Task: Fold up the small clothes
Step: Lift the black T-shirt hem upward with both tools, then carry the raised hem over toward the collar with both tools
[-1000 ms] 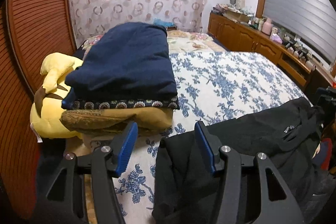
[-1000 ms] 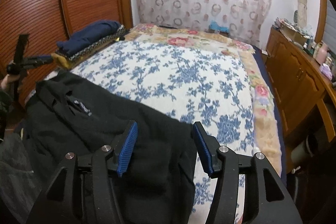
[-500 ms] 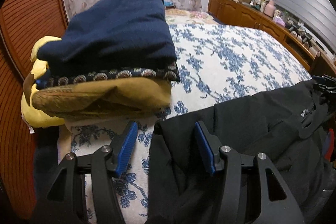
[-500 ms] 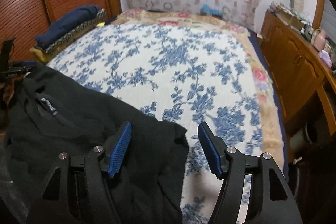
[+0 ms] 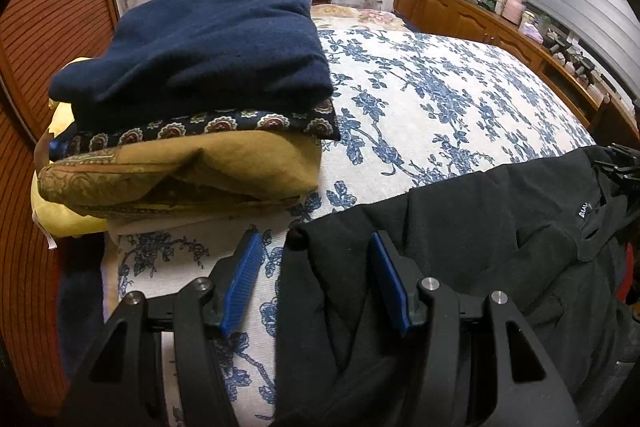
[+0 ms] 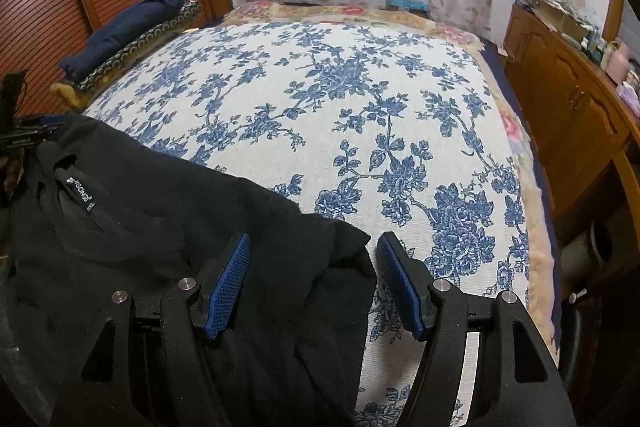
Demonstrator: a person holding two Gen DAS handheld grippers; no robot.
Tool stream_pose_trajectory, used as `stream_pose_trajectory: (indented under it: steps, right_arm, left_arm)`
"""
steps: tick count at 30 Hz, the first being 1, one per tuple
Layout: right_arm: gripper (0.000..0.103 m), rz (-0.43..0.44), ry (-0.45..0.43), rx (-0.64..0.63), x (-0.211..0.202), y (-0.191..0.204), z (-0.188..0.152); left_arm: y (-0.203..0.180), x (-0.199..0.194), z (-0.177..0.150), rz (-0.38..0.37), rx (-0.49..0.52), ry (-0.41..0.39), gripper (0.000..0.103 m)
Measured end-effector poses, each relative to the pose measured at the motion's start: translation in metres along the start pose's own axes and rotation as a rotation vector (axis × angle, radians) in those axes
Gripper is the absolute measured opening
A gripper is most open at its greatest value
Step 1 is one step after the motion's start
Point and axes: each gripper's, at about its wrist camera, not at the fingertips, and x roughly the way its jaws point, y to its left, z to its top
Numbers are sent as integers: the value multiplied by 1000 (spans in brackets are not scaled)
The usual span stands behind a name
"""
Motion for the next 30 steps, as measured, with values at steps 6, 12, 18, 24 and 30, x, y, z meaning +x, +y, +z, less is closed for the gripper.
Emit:
stream_pose_trajectory:
  steps: [6, 12, 18, 24, 30]
  right_arm:
    - [63, 12, 2, -19, 1, 4, 0]
    - [16, 100, 6, -66, -4, 17, -3]
    - [12, 149, -152, -69, -58, 32, 2]
    - [11, 173, -354, -77, -145, 48, 29]
    - [11, 168, -558, -129, -248, 65, 79]
  left_arm:
    - [-6, 0, 2, -28, 19, 2, 55]
    - [-11, -5, 2, -70, 29, 4, 12]
    - [-19, -78, 13, -149, 0, -209, 10]
    - [-38, -160, 44, -204, 34, -414, 10]
    - [-40, -243, 86, -221, 73, -604, 10]
